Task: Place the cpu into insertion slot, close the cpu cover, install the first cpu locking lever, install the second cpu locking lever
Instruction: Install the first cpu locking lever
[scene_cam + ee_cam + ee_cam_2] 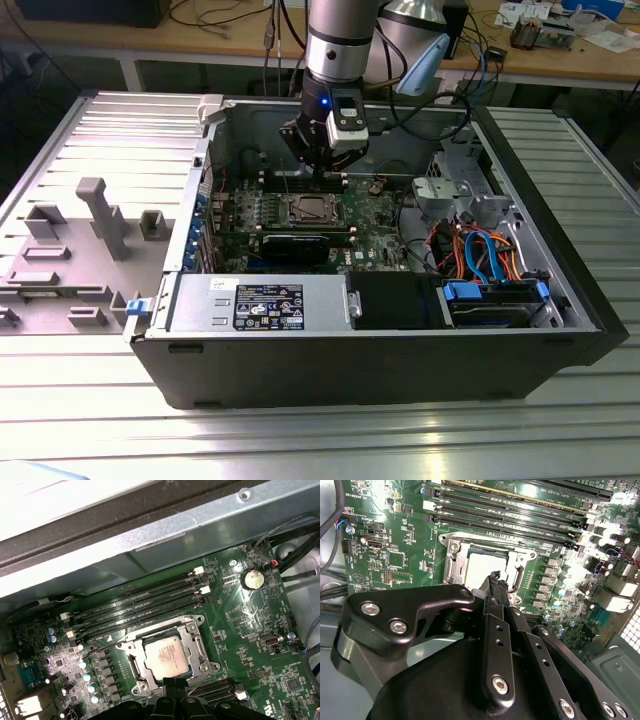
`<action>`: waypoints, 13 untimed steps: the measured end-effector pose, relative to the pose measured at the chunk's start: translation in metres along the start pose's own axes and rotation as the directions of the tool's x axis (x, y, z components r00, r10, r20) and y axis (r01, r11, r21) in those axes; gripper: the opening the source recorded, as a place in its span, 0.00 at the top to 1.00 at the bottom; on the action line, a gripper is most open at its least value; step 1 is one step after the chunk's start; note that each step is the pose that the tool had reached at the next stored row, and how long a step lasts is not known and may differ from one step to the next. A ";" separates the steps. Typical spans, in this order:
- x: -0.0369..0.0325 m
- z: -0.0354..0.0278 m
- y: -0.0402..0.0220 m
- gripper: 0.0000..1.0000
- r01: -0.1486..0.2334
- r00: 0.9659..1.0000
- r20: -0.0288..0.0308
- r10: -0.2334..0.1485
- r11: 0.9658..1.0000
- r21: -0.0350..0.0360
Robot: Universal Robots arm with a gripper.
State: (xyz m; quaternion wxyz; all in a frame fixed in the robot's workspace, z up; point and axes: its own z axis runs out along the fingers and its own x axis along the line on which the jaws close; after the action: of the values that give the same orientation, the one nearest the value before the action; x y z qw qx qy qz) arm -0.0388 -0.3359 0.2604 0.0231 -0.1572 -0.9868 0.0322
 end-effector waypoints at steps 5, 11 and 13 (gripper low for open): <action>0.0000 0.0000 0.0000 0.89 0.010 1.000 0.001 -0.010 1.000 0.001; 0.0000 0.0001 0.0000 0.89 0.024 1.000 0.002 -0.024 1.000 0.002; 0.0000 0.0001 0.0000 0.89 0.027 1.000 0.002 -0.027 1.000 0.002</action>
State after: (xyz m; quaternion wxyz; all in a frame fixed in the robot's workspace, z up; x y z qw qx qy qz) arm -0.0388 -0.3359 0.2602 0.0225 -0.1436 -0.9888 0.0333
